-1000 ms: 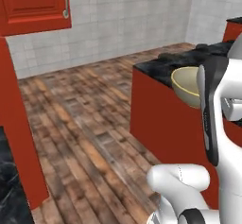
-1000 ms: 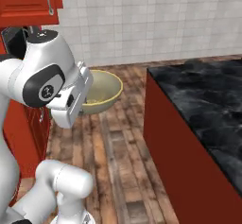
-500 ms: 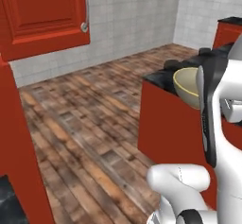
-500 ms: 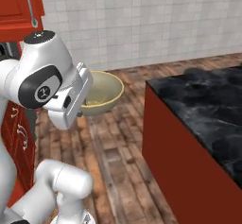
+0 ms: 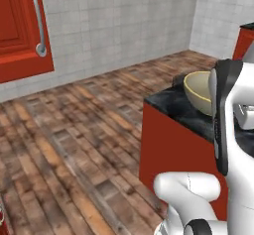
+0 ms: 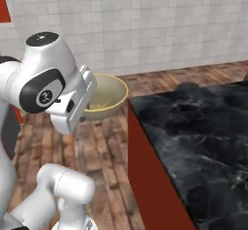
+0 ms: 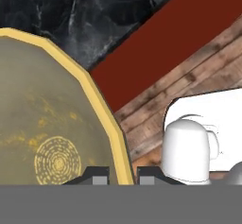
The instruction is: Open the cabinet. Pick the bowls from the counter and place them in the cabinet. Then close the cabinet.
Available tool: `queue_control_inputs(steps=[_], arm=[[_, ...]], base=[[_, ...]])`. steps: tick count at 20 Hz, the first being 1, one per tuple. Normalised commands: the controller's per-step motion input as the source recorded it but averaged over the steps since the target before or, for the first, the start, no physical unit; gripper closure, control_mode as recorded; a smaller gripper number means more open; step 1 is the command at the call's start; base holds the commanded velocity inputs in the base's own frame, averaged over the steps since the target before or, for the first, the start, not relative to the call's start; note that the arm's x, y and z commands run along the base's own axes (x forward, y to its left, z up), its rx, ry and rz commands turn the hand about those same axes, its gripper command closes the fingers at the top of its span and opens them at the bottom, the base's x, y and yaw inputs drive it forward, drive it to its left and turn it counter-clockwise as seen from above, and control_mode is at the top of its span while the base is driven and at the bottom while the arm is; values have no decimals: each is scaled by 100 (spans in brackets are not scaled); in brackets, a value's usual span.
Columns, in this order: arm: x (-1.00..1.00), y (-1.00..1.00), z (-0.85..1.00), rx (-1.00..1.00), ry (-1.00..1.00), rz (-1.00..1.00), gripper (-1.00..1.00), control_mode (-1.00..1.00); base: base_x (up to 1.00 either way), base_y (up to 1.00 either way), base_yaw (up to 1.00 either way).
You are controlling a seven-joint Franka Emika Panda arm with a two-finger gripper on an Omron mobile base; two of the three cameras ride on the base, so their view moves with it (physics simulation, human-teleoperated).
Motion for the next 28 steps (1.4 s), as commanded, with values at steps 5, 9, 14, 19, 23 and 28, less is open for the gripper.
queue_control_inputs(steps=[5,9,14,19,23,28], arm=[[0,0,0,0,0,0,100,100],[0,0,0,0,0,0,100,100],[0,0,0,0,0,0,100,100],[0,0,0,0,0,0,100,100],[0,0,0,0,0,0,100,100],[0,0,0,0,0,0,100,100]], base=[[100,0,30],[100,-11,38],[100,-49,45],[100,-46,51],[95,-16,59],[26,-6,62]])
